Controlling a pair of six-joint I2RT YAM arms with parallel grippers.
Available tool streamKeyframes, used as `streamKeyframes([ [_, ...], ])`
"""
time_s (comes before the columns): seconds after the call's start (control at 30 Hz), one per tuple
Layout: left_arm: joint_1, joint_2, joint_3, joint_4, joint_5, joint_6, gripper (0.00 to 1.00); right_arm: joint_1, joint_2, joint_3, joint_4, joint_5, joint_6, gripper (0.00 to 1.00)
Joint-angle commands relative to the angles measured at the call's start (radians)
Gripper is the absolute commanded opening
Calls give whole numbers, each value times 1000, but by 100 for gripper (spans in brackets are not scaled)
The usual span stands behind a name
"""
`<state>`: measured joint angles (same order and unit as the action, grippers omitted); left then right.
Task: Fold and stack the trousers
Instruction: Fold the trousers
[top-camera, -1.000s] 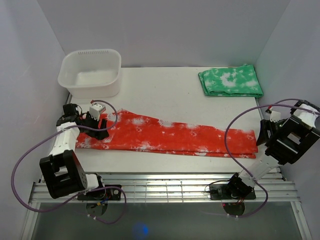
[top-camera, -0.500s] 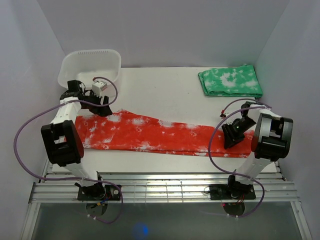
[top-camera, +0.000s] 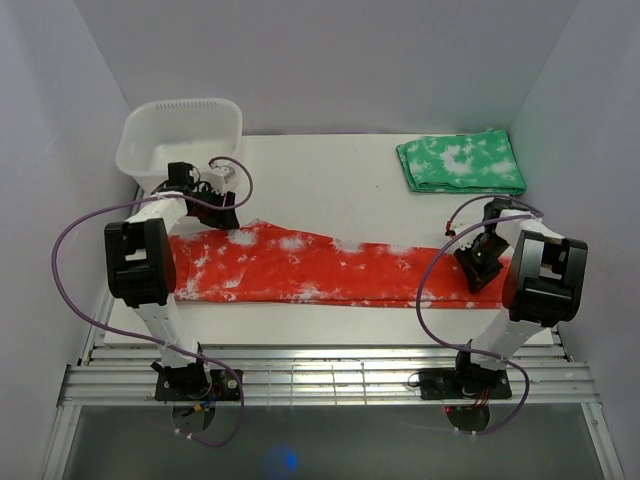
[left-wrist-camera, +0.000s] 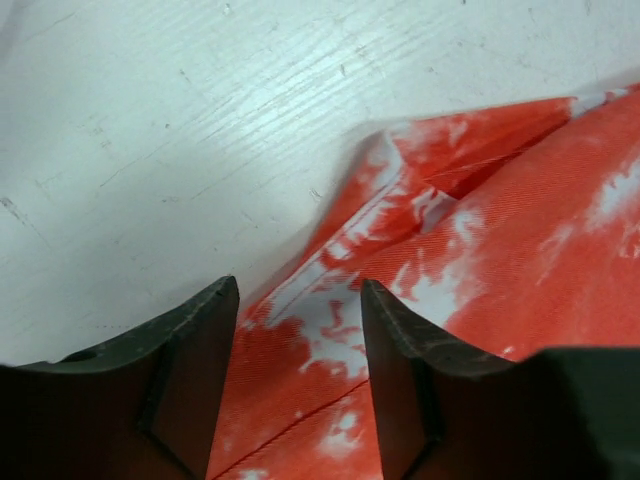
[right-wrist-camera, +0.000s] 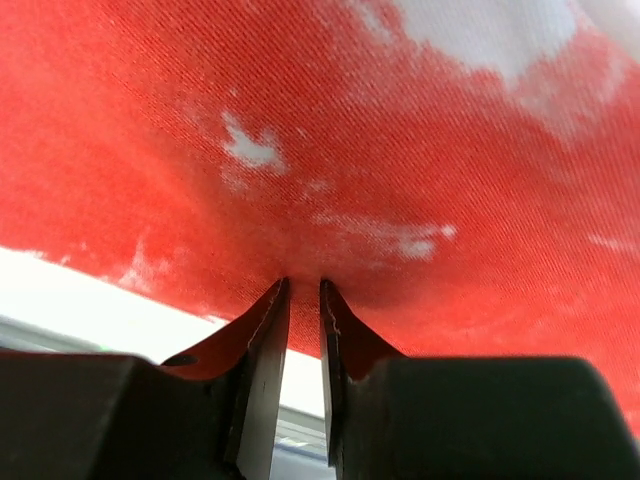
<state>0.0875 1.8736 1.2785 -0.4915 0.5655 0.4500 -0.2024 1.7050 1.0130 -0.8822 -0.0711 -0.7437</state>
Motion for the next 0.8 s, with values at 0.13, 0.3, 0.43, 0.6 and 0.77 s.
streamKeyframes([
  [0.13,-75,-45,30,87,-105,-137,54,38,-62,127,111,-45,-25,25],
  [0.3,-202,8,94,27,-211,-160,55,153,-130,108,68,-143,46,25],
  [0.43,-238,38,102,-21,-207,-157,54,282,-136,78,63,-218,75,27],
  [0.6,-249,65,108,-81,-158,-136,39,418,-128,36,132,-239,115,28],
  [0.77,-259,72,116,-128,-179,-120,23,563,-102,22,207,-214,168,27],
])
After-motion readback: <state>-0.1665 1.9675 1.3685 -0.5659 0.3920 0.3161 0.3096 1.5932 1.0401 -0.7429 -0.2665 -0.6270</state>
